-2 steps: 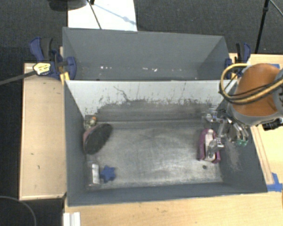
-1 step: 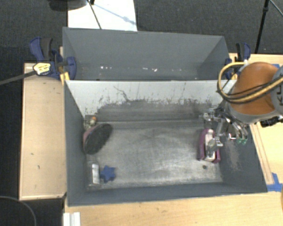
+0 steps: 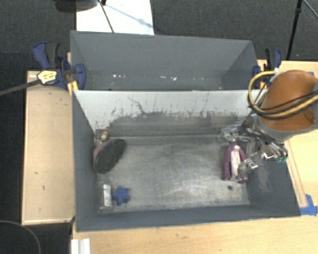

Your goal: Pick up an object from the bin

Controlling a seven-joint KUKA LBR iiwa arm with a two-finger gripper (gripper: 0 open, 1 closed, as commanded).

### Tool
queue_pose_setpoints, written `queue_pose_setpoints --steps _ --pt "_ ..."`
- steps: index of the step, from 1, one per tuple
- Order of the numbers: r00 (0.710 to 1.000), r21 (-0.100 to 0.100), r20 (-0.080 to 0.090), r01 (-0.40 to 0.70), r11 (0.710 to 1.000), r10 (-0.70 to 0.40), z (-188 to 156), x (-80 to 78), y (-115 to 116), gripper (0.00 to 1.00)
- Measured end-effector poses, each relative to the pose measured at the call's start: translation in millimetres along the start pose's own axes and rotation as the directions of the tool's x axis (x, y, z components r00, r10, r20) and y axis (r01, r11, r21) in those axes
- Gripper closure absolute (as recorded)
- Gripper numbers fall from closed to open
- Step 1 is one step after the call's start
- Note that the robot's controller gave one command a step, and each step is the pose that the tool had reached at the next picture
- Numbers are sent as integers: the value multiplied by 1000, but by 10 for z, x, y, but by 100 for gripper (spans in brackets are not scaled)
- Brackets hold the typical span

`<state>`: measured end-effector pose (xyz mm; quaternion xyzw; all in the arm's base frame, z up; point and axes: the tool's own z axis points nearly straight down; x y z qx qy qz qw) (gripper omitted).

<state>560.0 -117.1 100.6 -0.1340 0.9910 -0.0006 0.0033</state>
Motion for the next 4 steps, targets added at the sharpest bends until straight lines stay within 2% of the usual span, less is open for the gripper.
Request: queue_pose_setpoints --steps 1,2,3,4 --pt "880 -18 10 475 880 -475 181 -307 -89 0" --pt "618 -5 16 786 618 -786 155 -117 -133 0" --pt "625 -7 0 781 625 -781 185 -58 -220 100" --pt "519 4 0 855 519 -855 -3123 240 -63 100"
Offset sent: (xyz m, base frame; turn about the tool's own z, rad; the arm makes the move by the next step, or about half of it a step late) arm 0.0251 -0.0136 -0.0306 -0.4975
